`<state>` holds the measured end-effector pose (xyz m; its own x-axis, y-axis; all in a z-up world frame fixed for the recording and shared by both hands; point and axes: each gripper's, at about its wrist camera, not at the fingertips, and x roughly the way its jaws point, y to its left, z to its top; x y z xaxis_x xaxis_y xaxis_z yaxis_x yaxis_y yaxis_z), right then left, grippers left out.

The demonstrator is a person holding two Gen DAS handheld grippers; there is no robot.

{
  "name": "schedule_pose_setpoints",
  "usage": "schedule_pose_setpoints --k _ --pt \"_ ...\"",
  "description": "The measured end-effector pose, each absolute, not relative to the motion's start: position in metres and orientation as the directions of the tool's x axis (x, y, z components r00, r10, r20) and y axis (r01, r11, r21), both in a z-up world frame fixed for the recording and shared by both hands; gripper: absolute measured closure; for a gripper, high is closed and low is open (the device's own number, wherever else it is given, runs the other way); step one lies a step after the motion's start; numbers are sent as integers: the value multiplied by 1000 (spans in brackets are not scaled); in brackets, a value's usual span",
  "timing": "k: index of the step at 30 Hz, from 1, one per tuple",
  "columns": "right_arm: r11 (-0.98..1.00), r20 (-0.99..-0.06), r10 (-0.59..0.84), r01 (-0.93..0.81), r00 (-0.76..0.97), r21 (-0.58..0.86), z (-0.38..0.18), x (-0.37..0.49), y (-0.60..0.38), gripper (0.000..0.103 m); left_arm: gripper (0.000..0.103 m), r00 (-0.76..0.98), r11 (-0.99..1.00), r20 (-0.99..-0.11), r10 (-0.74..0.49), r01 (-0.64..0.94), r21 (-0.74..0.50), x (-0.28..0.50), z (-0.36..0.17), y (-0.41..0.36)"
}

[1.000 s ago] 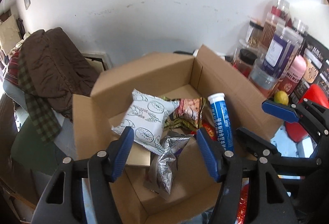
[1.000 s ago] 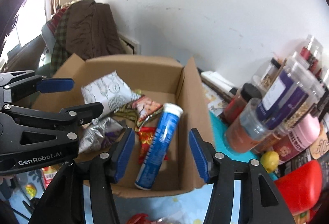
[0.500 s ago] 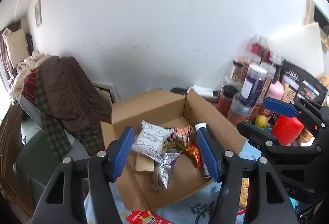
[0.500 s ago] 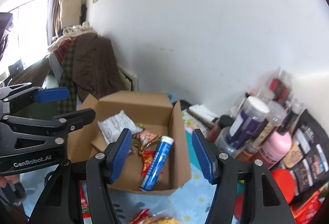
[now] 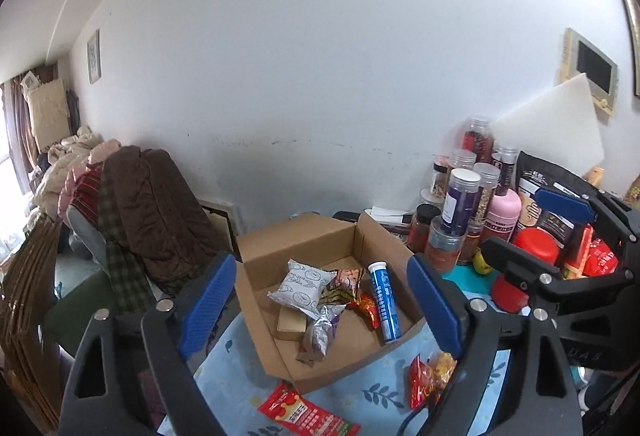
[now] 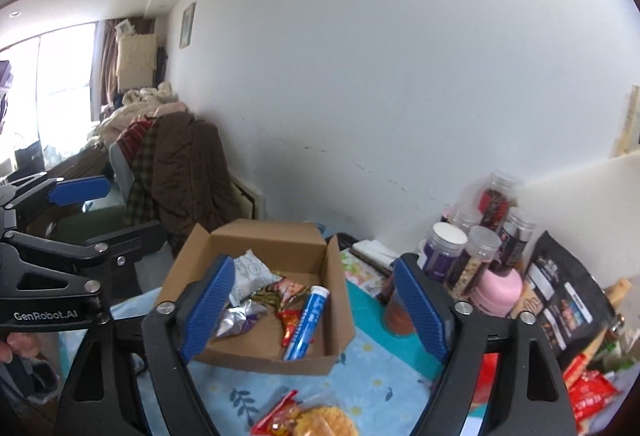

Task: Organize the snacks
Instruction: 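Withdraw both grippers from the box back over the table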

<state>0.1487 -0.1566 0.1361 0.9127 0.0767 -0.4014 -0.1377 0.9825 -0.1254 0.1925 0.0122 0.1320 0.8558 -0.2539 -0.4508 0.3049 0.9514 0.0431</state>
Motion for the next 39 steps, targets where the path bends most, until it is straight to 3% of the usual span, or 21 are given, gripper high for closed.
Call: schedule_pose_setpoints --k 20,39 --pt "985 -382 84 -136 920 -109 117 51 -137 15 12 837 929 -449 -313 368 39 103 116 38" --pt "981 -533 151 -192 833 -22 32 38 -112 15 12 770 940 -562 -303 340 -41 85 40 72"
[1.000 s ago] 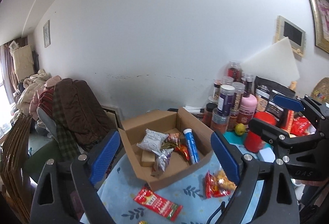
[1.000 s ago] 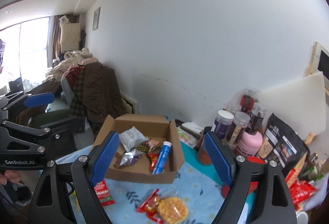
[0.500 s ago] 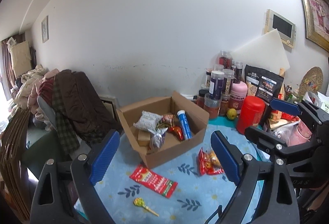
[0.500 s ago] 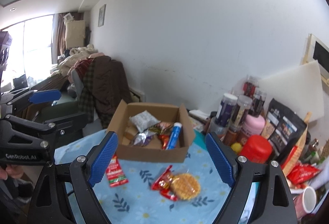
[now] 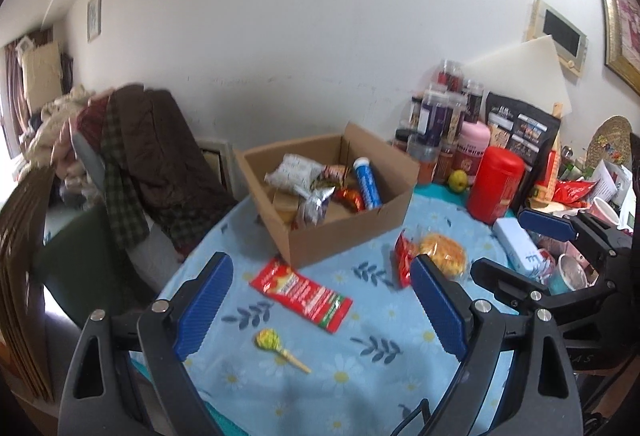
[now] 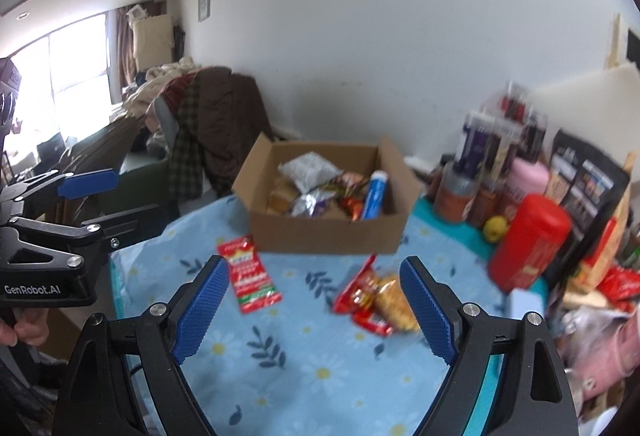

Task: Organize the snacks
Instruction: 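Withdraw both grippers from the box back over the table, then grasp the yellow-green lollipop with the left gripper while the right gripper grasps the red spicy-strip packet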

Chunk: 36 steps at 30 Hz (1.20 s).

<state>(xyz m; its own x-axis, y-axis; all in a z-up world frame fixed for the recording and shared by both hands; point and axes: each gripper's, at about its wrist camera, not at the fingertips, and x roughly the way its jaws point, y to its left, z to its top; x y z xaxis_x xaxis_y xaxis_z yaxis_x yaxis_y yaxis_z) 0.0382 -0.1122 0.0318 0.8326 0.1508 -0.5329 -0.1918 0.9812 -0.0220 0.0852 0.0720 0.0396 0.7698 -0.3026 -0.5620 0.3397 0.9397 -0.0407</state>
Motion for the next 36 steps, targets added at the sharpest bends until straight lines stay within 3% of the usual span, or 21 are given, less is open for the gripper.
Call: schedule_pose_setpoints --k 10,24,36 --pt "962 -619 221 -273 754 11 -15 69 -86 15 12 705 945 -653 -275 324 -49 101 -8 95" --pt "932 -738 268 -360 619 36 -71 131 -46 15 12 577 957 -770 -274 242 -159 141 -74 130" --pt "894 -803 271 -449 531 5 -112 186 -21 16 12 508 955 -810 -294 180 -233 155 -103 135"
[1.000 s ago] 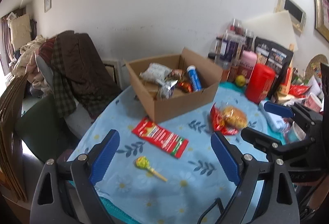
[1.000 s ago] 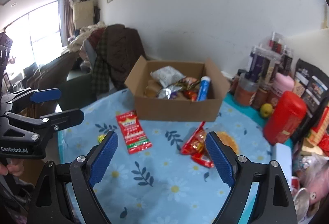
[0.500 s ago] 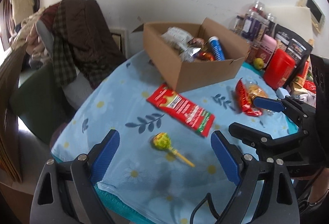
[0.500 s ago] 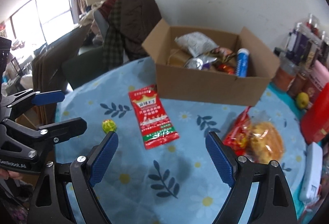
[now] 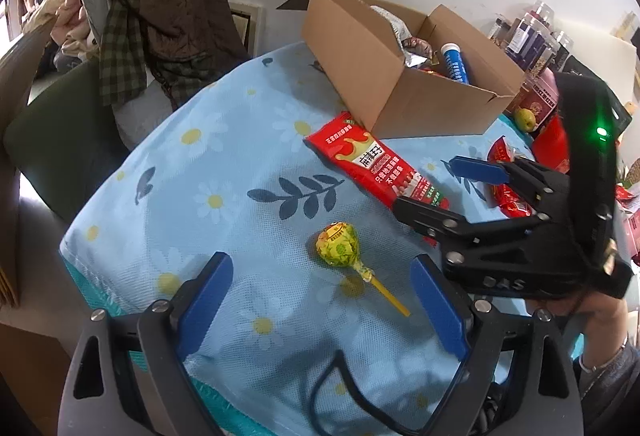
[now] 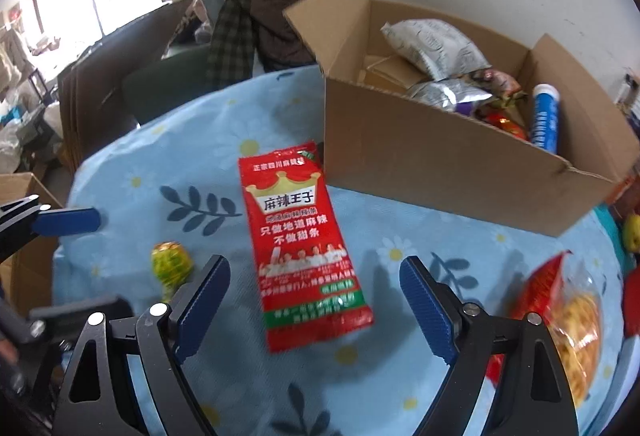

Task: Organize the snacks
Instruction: 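Grasp the yellow-green lollipop with the left gripper while the right gripper grasps the red spicy-strip packet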

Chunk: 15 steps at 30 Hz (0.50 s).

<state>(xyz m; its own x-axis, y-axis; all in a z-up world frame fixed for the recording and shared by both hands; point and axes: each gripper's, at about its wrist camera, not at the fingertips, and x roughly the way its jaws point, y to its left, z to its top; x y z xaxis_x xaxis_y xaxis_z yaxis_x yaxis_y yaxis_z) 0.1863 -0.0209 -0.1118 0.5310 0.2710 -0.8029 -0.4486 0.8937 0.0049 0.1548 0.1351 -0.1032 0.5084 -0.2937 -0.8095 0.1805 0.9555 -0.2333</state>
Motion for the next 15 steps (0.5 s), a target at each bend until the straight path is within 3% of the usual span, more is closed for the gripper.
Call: schedule_pose_setpoints --k 1,4,10,15 --pt "894 -807 270 -447 525 8 -114 189 -21 19 12 506 956 -811 -293 178 -234 156 -104 135" --pt "897 -838 274 -439 472 46 -125 195 -24 41 12 507 957 -813 -288 173 -231 158 -106 133" --pt "895 -831 271 -445 486 32 -124 178 -35 49 12 516 964 -815 -265 166 -208 162 -111 127" --pt "917 -845 249 -397 472 49 -123 161 -56 49 27 515 967 -819 -253 167 -193 165 -114 122"
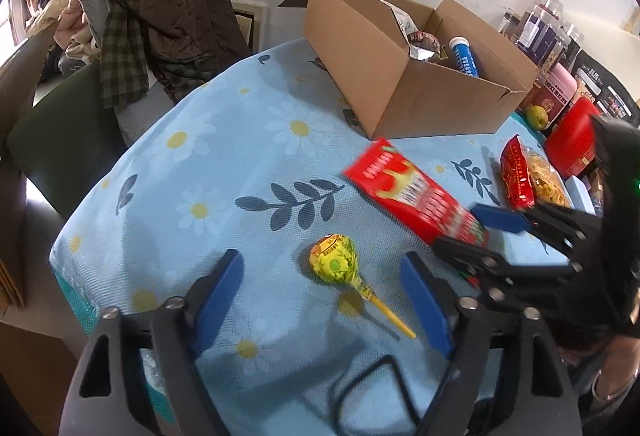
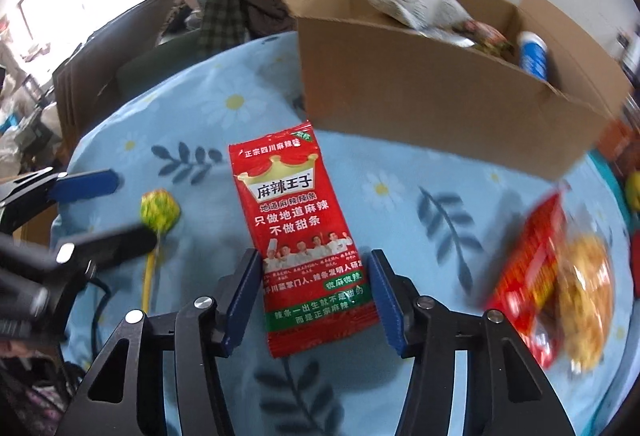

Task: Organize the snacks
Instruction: 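Grasp the yellow-green lollipop with the left gripper while the right gripper grasps the red spicy-strip packet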

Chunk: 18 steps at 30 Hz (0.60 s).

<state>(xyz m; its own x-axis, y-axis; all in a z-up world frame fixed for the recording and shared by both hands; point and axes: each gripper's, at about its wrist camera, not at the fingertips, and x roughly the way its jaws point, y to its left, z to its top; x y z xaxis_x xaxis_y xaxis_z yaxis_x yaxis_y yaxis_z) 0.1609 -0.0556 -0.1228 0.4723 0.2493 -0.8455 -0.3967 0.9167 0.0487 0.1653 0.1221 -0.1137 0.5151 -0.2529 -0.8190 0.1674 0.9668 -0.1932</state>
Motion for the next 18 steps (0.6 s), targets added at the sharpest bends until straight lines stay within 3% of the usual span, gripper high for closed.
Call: schedule_pose_setpoints --k 8,12,18 --pt "963 -855 159 -268 494 24 -123 121 -92 49 72 501 968 -836 -223 214 -130 167 -125 107" --pt "979 -853 140 -197 503 44 -123 103 -109 49 77 501 951 -824 -264 276 -137 162 -127 97" --pt "991 -855 112 -116 507 61 -119 78 -125 49 77 440 901 -822 -363 392 -188 148 -123 71"
